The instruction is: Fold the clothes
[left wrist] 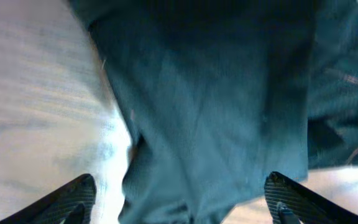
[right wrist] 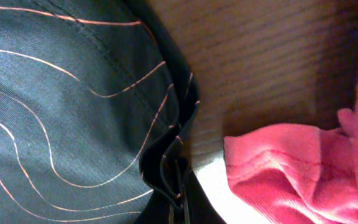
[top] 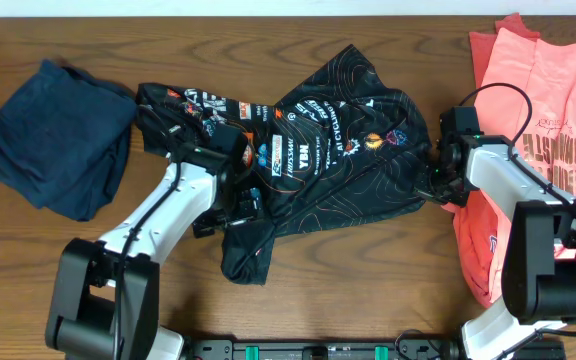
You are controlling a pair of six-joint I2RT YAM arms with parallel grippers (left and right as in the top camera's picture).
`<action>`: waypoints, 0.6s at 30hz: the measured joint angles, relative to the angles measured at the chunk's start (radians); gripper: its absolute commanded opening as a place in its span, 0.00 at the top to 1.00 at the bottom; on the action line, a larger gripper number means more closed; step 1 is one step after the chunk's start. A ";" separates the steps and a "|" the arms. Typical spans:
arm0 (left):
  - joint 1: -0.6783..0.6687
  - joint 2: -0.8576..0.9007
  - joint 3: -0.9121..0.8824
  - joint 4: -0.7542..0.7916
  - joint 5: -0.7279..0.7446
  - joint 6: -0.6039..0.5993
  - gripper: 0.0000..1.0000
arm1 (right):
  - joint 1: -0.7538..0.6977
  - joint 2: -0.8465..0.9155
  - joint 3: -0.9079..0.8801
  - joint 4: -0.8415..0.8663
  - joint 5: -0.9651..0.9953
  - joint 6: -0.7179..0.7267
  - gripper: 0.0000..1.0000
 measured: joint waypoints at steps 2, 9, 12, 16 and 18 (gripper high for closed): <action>0.000 0.006 -0.013 0.038 -0.003 -0.008 0.27 | 0.000 -0.003 0.000 -0.006 0.004 -0.004 0.99; 0.000 0.045 -0.056 0.181 0.021 -0.016 0.48 | 0.000 -0.006 0.000 -0.015 0.011 -0.008 0.99; 0.000 0.075 -0.061 0.218 0.028 -0.019 0.94 | 0.000 -0.006 0.000 -0.029 0.012 -0.011 0.99; 0.000 0.083 -0.061 0.221 0.028 -0.010 0.94 | 0.000 -0.007 -0.001 -0.036 0.014 -0.011 0.99; 0.002 0.082 -0.045 0.167 0.028 0.001 0.94 | 0.000 -0.008 -0.001 -0.041 0.015 -0.017 0.99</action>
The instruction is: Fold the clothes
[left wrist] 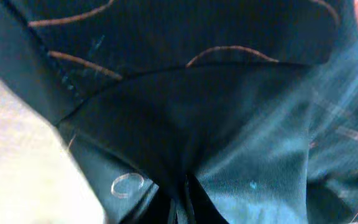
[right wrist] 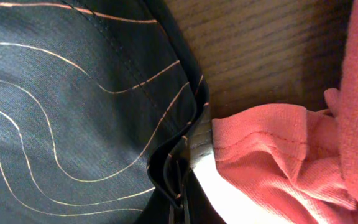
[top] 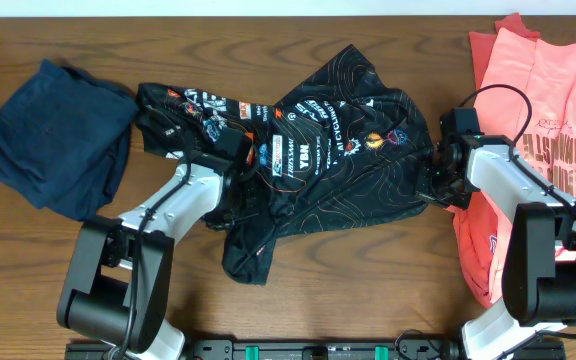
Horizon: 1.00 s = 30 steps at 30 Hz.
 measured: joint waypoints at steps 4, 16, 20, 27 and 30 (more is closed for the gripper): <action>0.028 -0.051 0.081 -0.182 0.003 0.045 0.94 | -0.011 -0.017 0.005 -0.072 0.003 -0.019 0.99; 0.338 -0.468 0.396 -0.461 0.203 0.183 0.94 | -0.093 -0.306 0.306 -0.385 0.015 -0.106 0.99; 0.444 -0.571 0.459 -0.466 0.288 0.202 0.94 | -0.093 -0.413 0.390 -0.439 0.015 -0.119 0.99; 0.546 -0.720 0.644 -0.450 0.329 0.209 0.94 | -0.116 -0.589 0.510 -0.461 0.020 -0.127 0.99; 0.549 -0.752 0.723 -0.453 0.341 0.209 0.94 | -0.115 -0.651 0.568 -0.459 0.036 -0.128 0.99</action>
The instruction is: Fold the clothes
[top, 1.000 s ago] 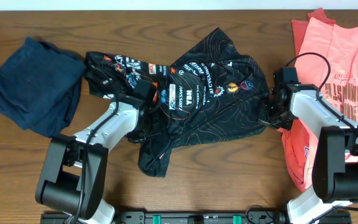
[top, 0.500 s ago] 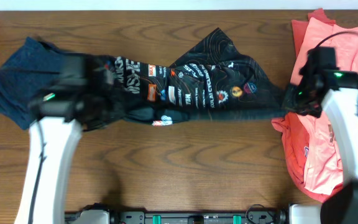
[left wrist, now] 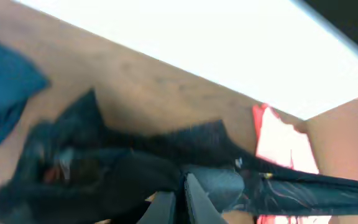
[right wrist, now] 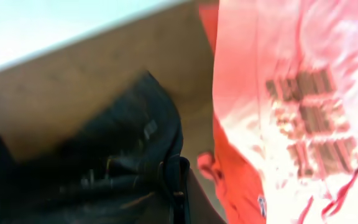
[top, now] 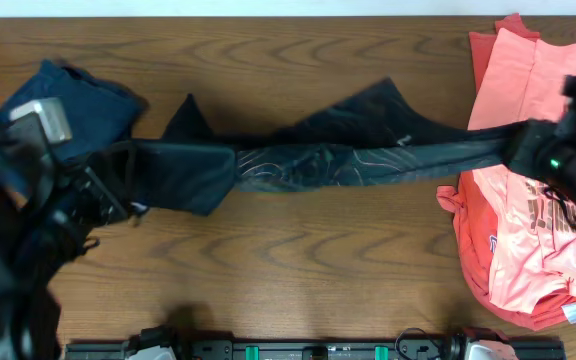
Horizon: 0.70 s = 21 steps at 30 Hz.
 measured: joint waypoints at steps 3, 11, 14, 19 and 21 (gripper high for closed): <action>0.000 -0.010 0.062 0.002 0.004 0.000 0.94 | 0.000 -0.050 0.040 0.011 0.035 -0.002 0.99; -0.001 0.078 0.077 -0.019 0.010 0.000 0.94 | 0.000 -0.008 0.056 0.005 0.064 -0.006 0.99; -0.013 0.185 0.076 0.003 0.010 -0.001 0.94 | 0.000 0.103 0.056 0.019 0.049 -0.025 0.99; -0.044 0.420 0.071 0.212 0.013 0.000 0.94 | 0.000 0.345 0.054 0.186 0.014 -0.045 0.99; -0.051 0.515 0.071 0.329 0.018 -0.003 0.94 | 0.000 0.419 0.051 0.291 -0.009 -0.043 0.99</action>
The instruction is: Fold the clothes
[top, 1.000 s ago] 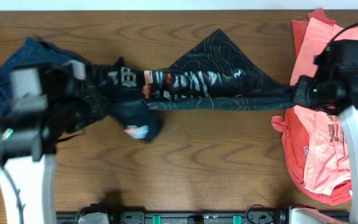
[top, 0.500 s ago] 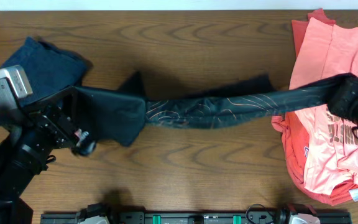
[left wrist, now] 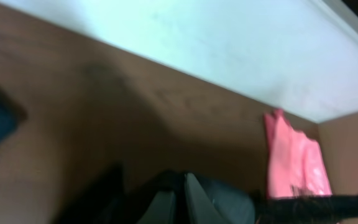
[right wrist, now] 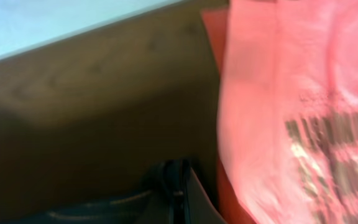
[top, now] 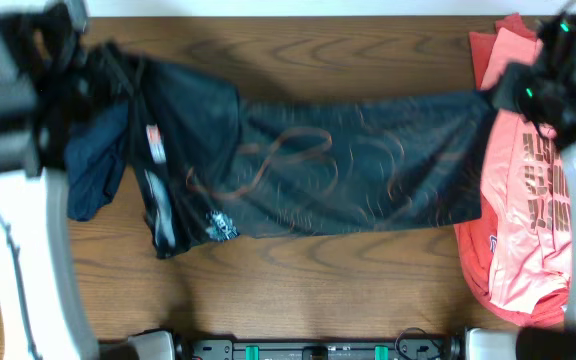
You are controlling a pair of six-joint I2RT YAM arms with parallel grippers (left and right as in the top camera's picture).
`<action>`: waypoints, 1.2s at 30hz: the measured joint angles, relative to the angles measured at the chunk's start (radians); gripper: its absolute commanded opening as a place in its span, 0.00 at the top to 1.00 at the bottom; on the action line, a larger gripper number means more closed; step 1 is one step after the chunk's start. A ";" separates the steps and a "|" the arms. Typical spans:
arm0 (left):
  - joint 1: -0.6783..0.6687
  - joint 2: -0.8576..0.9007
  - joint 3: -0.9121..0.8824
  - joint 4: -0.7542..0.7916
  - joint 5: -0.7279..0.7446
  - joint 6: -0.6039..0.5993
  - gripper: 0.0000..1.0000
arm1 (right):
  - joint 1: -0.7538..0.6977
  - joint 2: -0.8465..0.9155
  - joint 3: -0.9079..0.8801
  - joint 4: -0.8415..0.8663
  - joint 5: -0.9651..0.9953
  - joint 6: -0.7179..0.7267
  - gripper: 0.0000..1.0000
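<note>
A black jersey with thin orange lines [top: 318, 165] hangs stretched wide between my two raised arms, inside out, its lower hem near the table's front half. My left gripper [top: 118, 55] is shut on its upper left corner, seen in the left wrist view as dark cloth [left wrist: 216, 199] pinched at the left gripper [left wrist: 180, 186]. My right gripper [top: 488, 95] is shut on the upper right corner, with the right gripper [right wrist: 178, 180] pinching a dark fold [right wrist: 160, 186] in the right wrist view.
A navy garment [top: 93, 170] lies at the left, partly behind the jersey. A pile of coral-pink shirts [top: 533, 200] covers the right end of the wooden table [top: 318, 290]; the pink shirts [right wrist: 291, 112] show close beside my right fingers.
Both arms have risen and moved toward the table's far edge. The jersey, then a narrow twisted band between them, now hangs opened out as a broad sheet.
The jersey first lay crumpled mid-table, my right gripper shut on its right edge and the left open over its lower left part. Then the left was shut on the cloth. Then both held it lifted and pulled into a band, and now spread wide.
</note>
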 measured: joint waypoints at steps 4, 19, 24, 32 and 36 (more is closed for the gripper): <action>-0.001 0.169 0.010 0.214 0.006 -0.038 0.94 | 0.000 0.097 -0.001 0.231 -0.061 0.027 0.99; 0.058 0.230 0.586 0.142 0.159 -0.145 0.94 | 0.000 0.040 0.472 0.032 0.008 0.056 0.99; 0.076 0.201 0.607 -0.336 0.220 -0.027 0.94 | 0.000 0.051 0.456 -0.286 0.084 0.028 0.99; -0.001 0.266 0.357 -0.742 0.108 0.232 0.94 | 0.000 0.142 0.215 -0.547 0.116 -0.007 0.99; -0.032 0.267 0.138 -0.776 0.031 0.281 0.94 | 0.000 0.145 0.039 -0.566 0.122 -0.011 0.99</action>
